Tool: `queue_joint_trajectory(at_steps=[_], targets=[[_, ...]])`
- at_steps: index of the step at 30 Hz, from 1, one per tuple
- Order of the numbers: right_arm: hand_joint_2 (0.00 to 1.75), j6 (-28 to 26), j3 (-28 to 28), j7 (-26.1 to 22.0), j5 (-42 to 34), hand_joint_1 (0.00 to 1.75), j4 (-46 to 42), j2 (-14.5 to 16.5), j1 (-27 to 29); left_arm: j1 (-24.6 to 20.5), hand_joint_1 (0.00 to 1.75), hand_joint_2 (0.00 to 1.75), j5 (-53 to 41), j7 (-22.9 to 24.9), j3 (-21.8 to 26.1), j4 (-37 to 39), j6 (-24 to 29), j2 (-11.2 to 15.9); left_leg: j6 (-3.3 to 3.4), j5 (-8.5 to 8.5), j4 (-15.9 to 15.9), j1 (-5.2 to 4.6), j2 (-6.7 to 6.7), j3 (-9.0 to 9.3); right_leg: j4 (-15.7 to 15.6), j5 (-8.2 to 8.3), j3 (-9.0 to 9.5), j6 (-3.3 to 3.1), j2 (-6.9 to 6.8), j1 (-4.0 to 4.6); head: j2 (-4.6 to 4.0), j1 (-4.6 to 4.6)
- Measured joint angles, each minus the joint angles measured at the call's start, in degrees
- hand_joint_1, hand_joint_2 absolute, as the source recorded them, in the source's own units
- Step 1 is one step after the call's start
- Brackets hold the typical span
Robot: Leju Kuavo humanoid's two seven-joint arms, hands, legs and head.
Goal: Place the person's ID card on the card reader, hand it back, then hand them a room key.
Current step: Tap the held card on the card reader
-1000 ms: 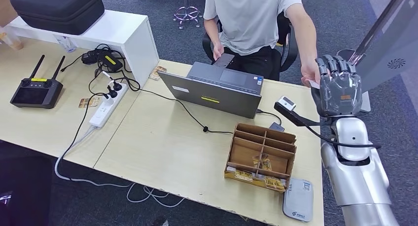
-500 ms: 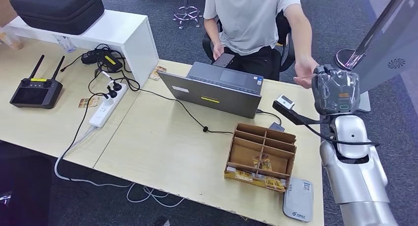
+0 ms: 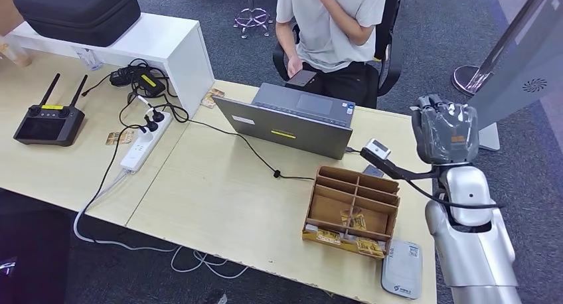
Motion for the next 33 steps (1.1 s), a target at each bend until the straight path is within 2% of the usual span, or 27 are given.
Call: queue_joint_trajectory(at_steps=[4,7,17,22,33], targets=[[1.75,-3.1,-1.1,-2.9,-3.0,1.75,-11.4,0.0,10.4,0.2,0.0,1.75,1.7,0.4,1.1,0.0,1.7,0.0,-0.04,-0.1,0.0,0.0,-0.04,-0.05,0.0,-0.09,-0.01,-0.02,-0.04,0.0,0.0,-0.01],[1.75,-4.4,-2.3,-4.1,-3.9,1.75,-17.5,0.0,16.1,0.2,0.0,1.75,2.1,0.5,1.6,0.0,2.3,0.0,-0.04,-0.15,0.0,0.0,0.06,-0.06,0.0,-0.11,-0.06,-0.05,0.03,0.0,0.0,-0.01],[1.75,-7.9,-8.0,-8.4,-8.8,1.75,-28.1,-0.1,30.6,0.3,0.0,1.75,3.3,0.7,3.1,0.0,4.3,0.2,-0.04,-0.15,0.0,0.0,0.08,-0.05,0.0,-0.11,-0.07,-0.06,0.04,0.0,0.0,-0.01],[1.75,-8.2,-9.8,-9.3,-9.5,1.75,-28.7,-0.1,34.0,0.3,0.0,1.75,3.5,0.4,3.7,0.0,4.5,0.2,-0.04,-0.15,0.0,0.0,0.1,-0.06,0.0,-0.11,-0.07,-0.06,0.05,0.0,0.0,-0.01],[1.75,-8.2,-10.9,-9.4,-9.5,1.75,-29.2,-0.1,35.2,0.3,0.0,1.75,3.5,0.4,4.1,0.0,4.5,0.2,-0.05,-0.14,0.0,0.0,0.11,-0.04,0.0,-0.09,-0.06,-0.07,0.06,0.0,0.0,-0.01]])
